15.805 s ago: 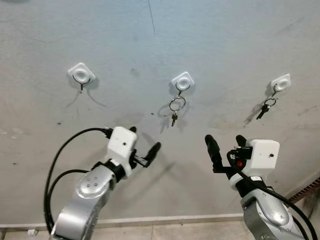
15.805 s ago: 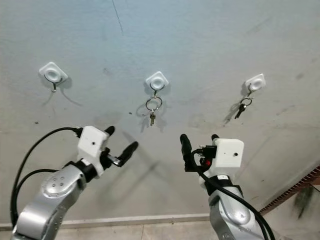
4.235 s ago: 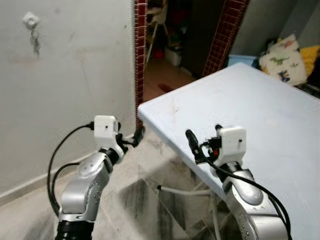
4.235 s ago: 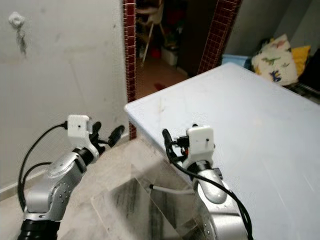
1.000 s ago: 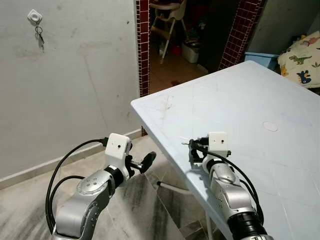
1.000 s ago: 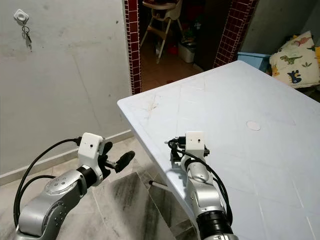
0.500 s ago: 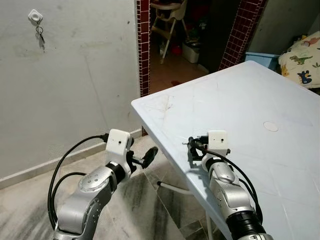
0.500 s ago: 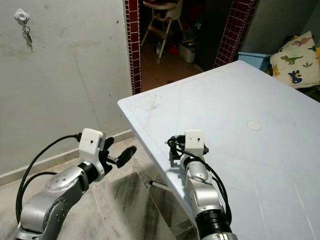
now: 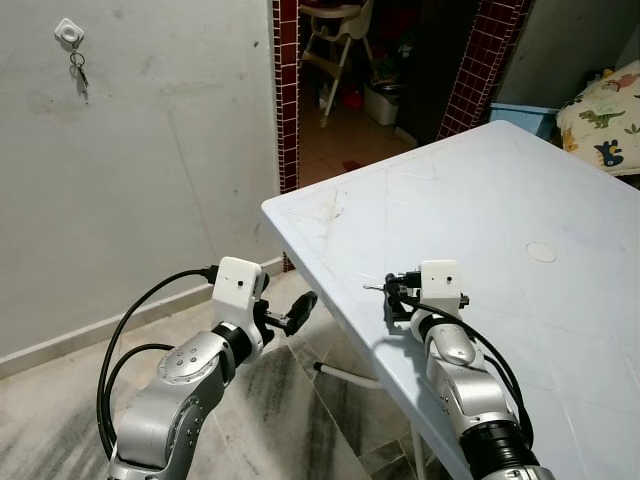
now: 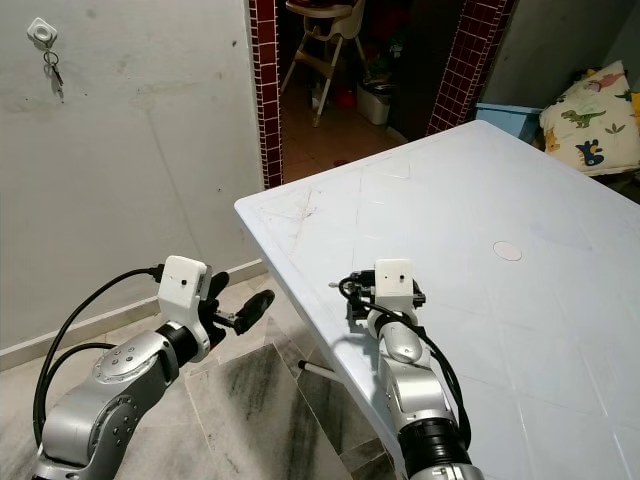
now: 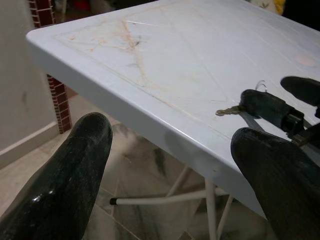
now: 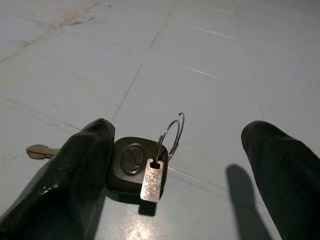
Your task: Hang keys on a hook
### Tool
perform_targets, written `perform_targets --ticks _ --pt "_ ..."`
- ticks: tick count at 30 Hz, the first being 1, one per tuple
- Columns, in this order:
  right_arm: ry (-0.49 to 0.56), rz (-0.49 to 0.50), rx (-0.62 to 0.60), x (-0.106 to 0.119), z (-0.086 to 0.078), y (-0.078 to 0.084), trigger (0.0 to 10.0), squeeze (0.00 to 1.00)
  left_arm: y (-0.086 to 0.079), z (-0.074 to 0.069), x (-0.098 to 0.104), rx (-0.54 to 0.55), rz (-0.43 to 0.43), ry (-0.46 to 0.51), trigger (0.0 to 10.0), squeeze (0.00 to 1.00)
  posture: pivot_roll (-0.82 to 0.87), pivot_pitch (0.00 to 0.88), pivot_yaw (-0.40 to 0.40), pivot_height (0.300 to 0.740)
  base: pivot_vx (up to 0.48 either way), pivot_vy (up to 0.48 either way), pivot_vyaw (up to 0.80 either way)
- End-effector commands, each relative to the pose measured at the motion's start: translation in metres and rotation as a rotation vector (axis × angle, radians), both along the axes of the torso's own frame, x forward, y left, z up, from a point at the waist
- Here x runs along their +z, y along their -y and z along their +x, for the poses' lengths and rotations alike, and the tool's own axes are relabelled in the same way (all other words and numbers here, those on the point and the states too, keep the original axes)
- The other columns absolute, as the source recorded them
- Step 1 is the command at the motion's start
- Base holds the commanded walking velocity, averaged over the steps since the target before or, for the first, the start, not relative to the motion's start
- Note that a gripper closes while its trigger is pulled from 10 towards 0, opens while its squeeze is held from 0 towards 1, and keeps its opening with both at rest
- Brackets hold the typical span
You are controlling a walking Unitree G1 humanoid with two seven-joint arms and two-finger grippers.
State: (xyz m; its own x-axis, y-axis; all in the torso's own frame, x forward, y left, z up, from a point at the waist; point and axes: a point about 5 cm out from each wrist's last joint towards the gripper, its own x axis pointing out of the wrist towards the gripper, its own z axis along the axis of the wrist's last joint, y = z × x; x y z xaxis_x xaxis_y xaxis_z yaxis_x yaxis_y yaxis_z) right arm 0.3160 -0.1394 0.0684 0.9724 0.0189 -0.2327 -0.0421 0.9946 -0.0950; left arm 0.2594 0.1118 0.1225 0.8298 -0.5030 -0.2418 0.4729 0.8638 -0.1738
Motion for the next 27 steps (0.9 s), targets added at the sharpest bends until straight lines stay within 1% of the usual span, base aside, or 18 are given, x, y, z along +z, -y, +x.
perform_targets --ticks 1,2,3,5,6,7,8,10,12,13,14,15,18,19,20,21,22,27 --pt "0.045 0.117 0.085 0.012 0.001 -0.006 10.0 0.0 0.005 -0.001 0.002 -0.049 0.012 0.014 10.0 0.0 0.17 0.0 -0.021 0.74 0.0 0.0 0.0" --pt "0.052 0.158 0.111 0.013 0.0 -0.008 10.0 0.0 0.005 -0.002 0.002 -0.058 0.013 0.013 10.0 0.0 0.17 0.0 -0.021 0.74 0.0 0.0 0.0" --pt "0.039 0.128 0.091 0.011 0.0 -0.005 10.0 0.0 0.007 -0.003 0.001 -0.076 0.02 0.013 10.0 0.0 0.17 0.0 -0.021 0.74 0.0 0.0 0.0" --pt "0.032 -0.044 0.044 0.009 0.001 0.0 10.0 0.0 0.009 -0.006 0.0 -0.1 0.028 0.013 10.0 0.0 0.17 0.0 -0.021 0.74 0.0 0.0 0.0" --pt "0.03 -0.048 0.031 0.008 0.001 0.0 10.0 0.0 0.009 -0.006 0.0 -0.1 0.028 0.014 10.0 0.0 0.17 0.0 -0.021 0.74 0.0 0.0 0.0" --pt "0.026 -0.028 0.003 0.008 0.002 0.001 10.0 0.0 0.009 -0.006 0.0 -0.1 0.027 0.014 10.0 0.0 0.17 0.0 -0.021 0.74 0.0 0.0 0.0" --pt "0.037 -0.033 0.01 0.009 0.002 0.001 10.0 0.0 0.009 -0.006 0.0 -0.1 0.028 0.015 10.0 0.0 0.17 0.0 -0.021 0.74 0.0 0.0 0.0" --pt "0.071 -0.084 0.054 0.011 0.003 -0.003 10.0 0.0 0.01 -0.006 0.0 -0.101 0.029 0.018 10.0 0.0 0.17 0.0 -0.021 0.74 0.0 0.0 0.0" --pt "0.083 -0.096 0.069 0.012 0.003 -0.004 10.0 0.0 0.01 -0.006 0.0 -0.102 0.03 0.019 10.0 0.0 0.17 0.0 -0.021 0.74 0.0 0.0 0.0" --pt "0.101 -0.145 0.068 0.014 0.003 -0.004 10.0 0.0 0.009 -0.006 0.0 -0.103 0.031 0.02 10.0 0.0 0.17 0.0 -0.021 0.74 0.0 0.0 0.0" --pt "0.104 -0.15 0.076 0.014 0.003 -0.005 10.0 0.0 0.009 -0.006 0.0 -0.104 0.032 0.021 10.0 0.0 0.17 0.0 -0.021 0.74 0.0 0.0 0.0" --pt "0.089 -0.12 0.081 0.014 0.003 -0.005 10.0 0.0 0.009 -0.006 0.0 -0.104 0.032 0.021 10.0 0.0 0.17 0.0 -0.021 0.74 0.0 0.0 0.0" --pt "0.047 -0.04 0.047 0.01 0.001 -0.001 10.0 0.0 0.01 -0.006 0.0 -0.108 0.033 0.022 10.0 0.0 0.17 0.0 -0.023 0.74 0.0 0.0 0.0" --pt "0.019 0.016 0.028 0.008 -0.001 -0.001 10.0 0.0 0.01 -0.006 0.0 -0.109 0.033 0.022 10.0 0.0 0.17 0.0 -0.023 0.74 0.0 0.0 0.0" --pt "-0.028 0.064 0.033 0.001 -0.005 -0.003 10.0 0.0 0.01 -0.006 0.0 -0.108 0.033 0.023 10.0 0.0 0.17 0.0 -0.023 0.74 0.0 0.0 0.0" --pt "-0.028 0.064 0.033 0.001 -0.005 -0.003 10.0 0.0 0.01 -0.006 0.0 -0.108 0.033 0.023 10.0 0.0 0.17 0.0 -0.023 0.74 0.0 0.0 0.0" --pt "-0.039 0.061 0.03 -0.002 -0.007 -0.005 0.0 0.0 0.01 -0.005 0.0 -0.107 0.032 0.023 10.0 0.0 0.17 0.0 -0.023 0.74 0.0 0.0 0.0" --pt "-0.037 0.061 0.01 -0.002 -0.005 -0.005 0.0 0.0 0.01 -0.006 0.0 -0.107 0.032 0.022 10.0 0.0 0.16 0.0 -0.023 0.74 0.0 0.0 0.0"
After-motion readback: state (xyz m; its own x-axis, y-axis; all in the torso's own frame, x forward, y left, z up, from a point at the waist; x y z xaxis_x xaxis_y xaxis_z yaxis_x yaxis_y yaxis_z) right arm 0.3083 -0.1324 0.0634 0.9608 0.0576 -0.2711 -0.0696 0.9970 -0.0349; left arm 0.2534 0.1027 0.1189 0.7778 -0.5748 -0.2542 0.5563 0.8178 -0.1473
